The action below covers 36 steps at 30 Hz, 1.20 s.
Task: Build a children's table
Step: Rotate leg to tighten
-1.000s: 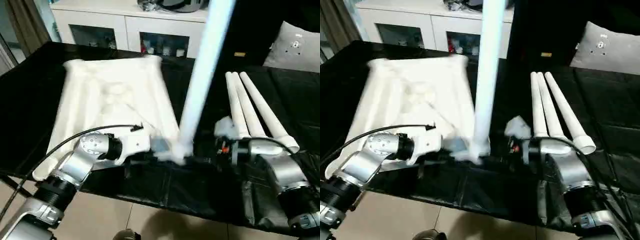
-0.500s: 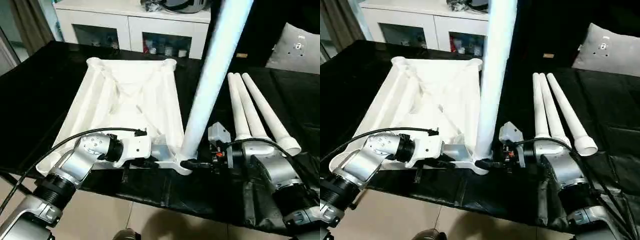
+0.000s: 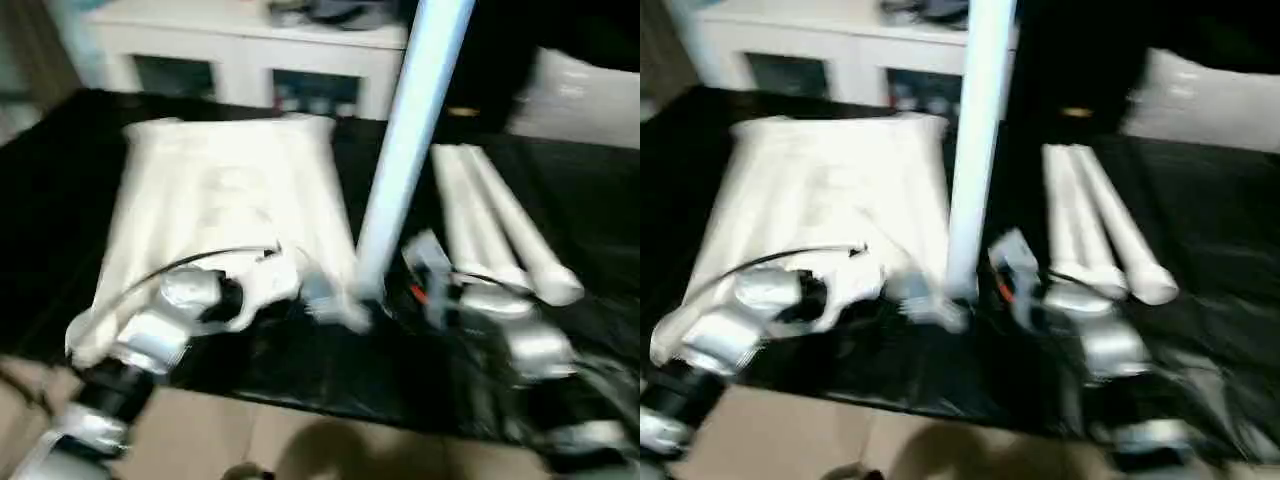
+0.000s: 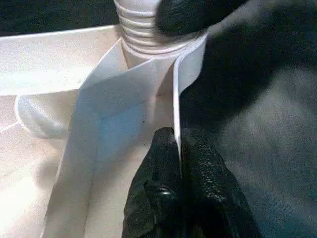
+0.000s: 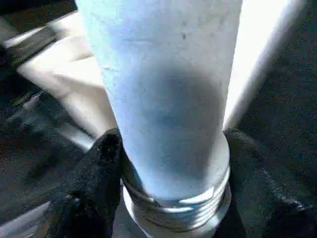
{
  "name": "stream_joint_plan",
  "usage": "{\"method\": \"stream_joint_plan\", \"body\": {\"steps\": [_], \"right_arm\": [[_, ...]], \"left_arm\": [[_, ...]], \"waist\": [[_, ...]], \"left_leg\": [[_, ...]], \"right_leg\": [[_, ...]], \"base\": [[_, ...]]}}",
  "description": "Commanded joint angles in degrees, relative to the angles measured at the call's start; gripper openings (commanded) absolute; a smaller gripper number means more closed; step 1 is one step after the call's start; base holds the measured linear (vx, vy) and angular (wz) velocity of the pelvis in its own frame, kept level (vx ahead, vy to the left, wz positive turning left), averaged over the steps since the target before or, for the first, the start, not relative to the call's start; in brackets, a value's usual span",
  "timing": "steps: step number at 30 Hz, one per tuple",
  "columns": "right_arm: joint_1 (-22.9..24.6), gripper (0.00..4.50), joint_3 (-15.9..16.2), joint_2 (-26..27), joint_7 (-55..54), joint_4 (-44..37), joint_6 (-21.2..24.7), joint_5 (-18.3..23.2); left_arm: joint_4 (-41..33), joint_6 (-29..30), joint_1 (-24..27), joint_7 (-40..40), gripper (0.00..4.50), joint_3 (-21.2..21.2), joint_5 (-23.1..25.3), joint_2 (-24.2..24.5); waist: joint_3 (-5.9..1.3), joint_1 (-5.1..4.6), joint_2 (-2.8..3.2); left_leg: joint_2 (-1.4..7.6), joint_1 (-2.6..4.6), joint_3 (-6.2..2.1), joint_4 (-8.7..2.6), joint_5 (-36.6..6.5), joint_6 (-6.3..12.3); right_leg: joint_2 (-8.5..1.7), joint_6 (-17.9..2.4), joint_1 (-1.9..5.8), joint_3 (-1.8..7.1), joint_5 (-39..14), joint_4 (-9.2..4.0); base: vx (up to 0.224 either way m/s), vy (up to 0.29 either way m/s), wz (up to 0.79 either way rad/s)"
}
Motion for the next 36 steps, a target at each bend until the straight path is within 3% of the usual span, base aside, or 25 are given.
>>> {"method": "stream_joint_plan", "body": {"steps": [1, 2, 4, 7, 9, 11, 18, 22, 30, 34, 36], "right_arm": [[-2.19, 2.72, 1.23, 5.35, -6.7, 2.9, 1.84, -0.53], [-2.72, 2.72, 1.12, 6.15, -8.79, 3.76, 1.72, -1.17], [-3.57, 2.72, 1.12, 7.3, -12.52, 5.2, 0.89, -2.82], [-4.16, 2.72, 0.95, 7.98, -15.3, 6.55, -0.48, -4.31], [-3.86, 3.42, 0.56, 8.04, -15.71, 6.02, -0.77, -4.47], [-3.01, 3.46, 0.28, 7.72, -14.8, 4.53, -0.88, -4.19], [0.36, 4.07, 0.03, 2.06, -6.79, -0.65, -2.9, -1.9], [1.17, 4.4, 0.22, -1.4, -1.93, -2.45, -3.03, -1.3], [0.6, 4.46, 0.67, -12.05, 14.96, -4.94, -2.96, 1.46], [0.25, 4.46, 3.03, -15.53, 21.18, -5.21, -4.13, 0.98], [0.09, 4.46, 4.51, -16.95, 24.31, -5.3, -5.12, 0.61]], "left_arm": [[-2.63, 3.66, -1.13, 7.05, 0.0, 0.82, -1.56, -5.55], [-2.21, 4.68, -1.57, 9.37, 0.0, 1.42, -1.24, -7.09], [-1.66, 6.05, -2.36, 13.35, 0.0, 2.28, -0.37, -9.63], [-1.15, 6.5, -3.33, 16.82, 0.0, 2.78, 0.57, -11.93], [-1.33, 6.9, -3.71, 17.69, 0.0, 2.55, 1.28, -12.44], [-1.51, 7.06, -3.76, 17.57, 0.0, 2.13, 1.9, -11.8], [-1.75, 4.0, -2.38, 12.69, 0.0, 1.37, 2.28, -6.66], [-1.54, 2.16, -1.94, 10.01, 0.0, 1.01, 2.18, -4.43], [-0.87, -4.47, -1.02, -1.57, 0.0, -1.77, 0.74, 2.54], [-1.61, -7.65, -0.56, -7.91, 0.0, -3.56, 0.0, 5.51], [-1.85, -9.27, -0.59, -10.9, 0.0, -4.6, -0.3, 6.94]], "waist": [[-3.11, -0.13, -0.1], [-3.08, -0.18, 0.14], [-3.14, -0.32, -0.18], [-3.44, -0.16, -0.14], [-3.72, 0.03, -0.21], [-3.73, 0.44, -0.04], [-3.37, 0.76, -0.1], [-3.38, 0.62, -0.16], [-3.6, 1.18, 0.09], [-3.52, 1.42, -0.04], [-3.46, 1.98, 0.11]], "left_leg": [[3.31, 1.52, -1.58, -4.68, -17.57, -2.23], [3.22, 1.47, -1.68, -4.69, -17.46, -2.12], [3.13, 1.43, -1.47, -4.47, -16.68, -1.41], [3.1, 1.04, -1.41, -4.28, -12.72, -0.25], [3.06, 0.98, -1.27, -3.98, -9.28, 1.31], [3.07, 0.99, -1.18, -3.85, -7.95, 2.63], [3.31, 1.19, -1.4, -4.36, -12.21, 1.34], [3.29, 1.16, -1.28, -4.21, -12.39, 1.5], [3.38, 1.11, -1.23, -3.78, -10.05, 3.61], [3.52, 1.29, -1.17, -3.85, -10.58, 3.52], [3.61, 1.4, -1.09, -3.81, -11.36, 3.25]], "right_leg": [[-5.19, -10.88, 1.13, 2.66, -16.42, -5.43], [-5.21, -10.85, 1.18, 2.66, -16.5, -5.48], [-5.17, -10.67, 1.29, 2.74, -15.77, -5.67], [-5.04, -11.03, 1.75, 2.69, -9.94, -5.18], [-4.79, -11.72, 2.06, 2.58, -3.13, -4.66], [-4.86, -12.23, 2.13, 2.53, -0.46, -4.51], [-4.83, -10.92, 2.23, 2.47, -6.19, -5.14], [-4.95, -11.3, 2.09, 2.61, -6.72, -5.17], [-4.82, -12.83, 2.28, 2.41, -1.27, -4.54], [-4.82, -13.36, 2.08, 2.34, -2.24, -4.54], [-4.9, -13.59, 1.93, 2.37, -3.96, -4.61]], "base": [[0.0, 0.0, 0.0], [0.0, 0.0, 0.0], [0.0, 0.0, 0.0], [0.0, 0.0, 0.0], [0.0, 0.0, 0.0], [0.0, 0.0, 0.0], [0.0, 0.0, 0.0], [0.0, 0.0, 0.0], [0.0, 0.0, 0.0], [0.0, 0.0, 0.0], [0.0, 0.0, 0.0]]}}
